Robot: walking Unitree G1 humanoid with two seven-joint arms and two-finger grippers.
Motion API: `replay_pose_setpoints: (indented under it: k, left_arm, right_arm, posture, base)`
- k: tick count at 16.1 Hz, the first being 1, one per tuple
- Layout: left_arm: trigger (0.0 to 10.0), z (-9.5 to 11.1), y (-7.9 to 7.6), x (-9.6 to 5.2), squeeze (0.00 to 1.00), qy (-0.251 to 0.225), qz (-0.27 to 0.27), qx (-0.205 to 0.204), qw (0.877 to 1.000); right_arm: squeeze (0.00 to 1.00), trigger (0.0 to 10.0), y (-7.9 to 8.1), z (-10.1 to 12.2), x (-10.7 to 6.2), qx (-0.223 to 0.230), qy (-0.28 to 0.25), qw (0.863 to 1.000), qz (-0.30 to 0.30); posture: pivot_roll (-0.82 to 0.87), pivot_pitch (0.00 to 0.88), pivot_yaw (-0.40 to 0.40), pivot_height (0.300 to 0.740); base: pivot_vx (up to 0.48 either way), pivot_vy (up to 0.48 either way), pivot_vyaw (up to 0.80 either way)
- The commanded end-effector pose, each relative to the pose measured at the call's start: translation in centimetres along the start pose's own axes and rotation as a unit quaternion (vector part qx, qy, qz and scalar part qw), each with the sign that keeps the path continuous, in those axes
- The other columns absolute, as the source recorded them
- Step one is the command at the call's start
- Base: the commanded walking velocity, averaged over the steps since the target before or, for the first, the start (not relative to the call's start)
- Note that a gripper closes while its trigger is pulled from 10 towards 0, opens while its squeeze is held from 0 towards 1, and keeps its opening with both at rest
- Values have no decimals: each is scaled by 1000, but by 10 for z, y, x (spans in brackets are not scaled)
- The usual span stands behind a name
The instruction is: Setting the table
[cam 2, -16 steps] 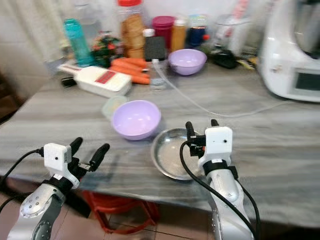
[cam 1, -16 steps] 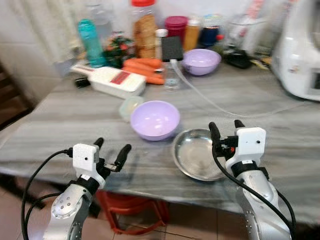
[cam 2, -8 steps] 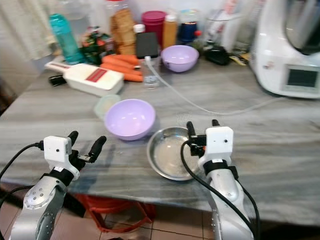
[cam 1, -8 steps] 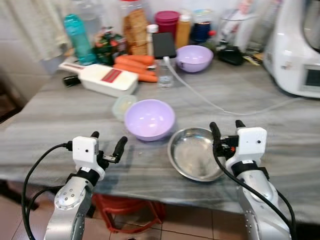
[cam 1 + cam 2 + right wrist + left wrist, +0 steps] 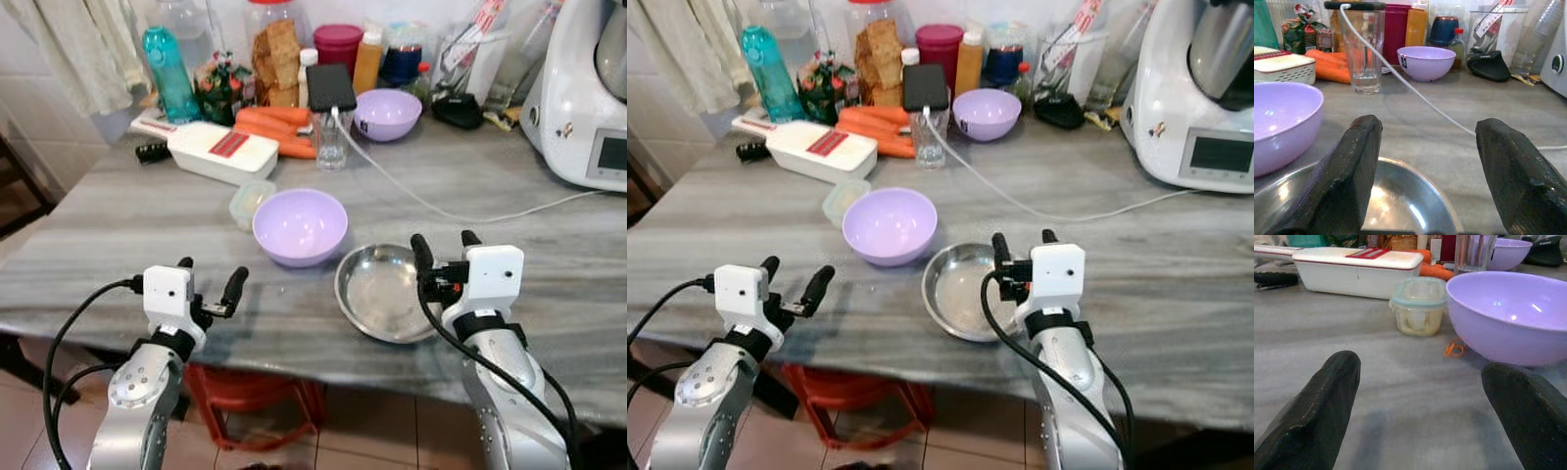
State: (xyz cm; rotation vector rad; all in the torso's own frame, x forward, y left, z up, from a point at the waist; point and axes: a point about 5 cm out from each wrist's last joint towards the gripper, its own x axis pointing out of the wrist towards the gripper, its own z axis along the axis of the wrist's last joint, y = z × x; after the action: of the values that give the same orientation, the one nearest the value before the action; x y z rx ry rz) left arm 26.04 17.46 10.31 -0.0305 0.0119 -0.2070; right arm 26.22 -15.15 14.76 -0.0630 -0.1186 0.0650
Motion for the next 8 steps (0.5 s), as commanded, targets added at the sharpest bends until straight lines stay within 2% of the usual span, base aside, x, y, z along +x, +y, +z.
replay_pose_setpoints:
  k: [1,3,5,6,8]
  left_arm:
    - [10000,-2,4,-1,0,8,4,6,1000]
    - [10000,-2,4,0,0,7,4,7,1000]
    - [10000,-2,3,0,0,7,2,8,1000]
    - [10000,-2,3,0,0,7,1,8,1000]
    - [10000,-2,3,0,0,8,0,8,1000]
  right_arm:
    - [0,10000,-1,0,1,8,0,1000,-7]
    - [0,10000,-2,-1,1,8,1,1000,-8]
    - [0,10000,-3,-2,1,10,2,1000,-9]
    - [0,10000,-2,-2,1,10,3,1000,-9]
    - [0,10000,-3,-2,1,13,4,1000,-10]
  posture:
    - [-101,46,73,740]
    - [-101,45,72,740]
    - [-101,44,72,740]
    - [-101,44,72,740]
    - [-101,46,71,740]
  base:
    - [-277,0,0]
    - [-141,0,0]
    - [-304,0,0]
    - [0,0,0]
    - [-311,0,0]
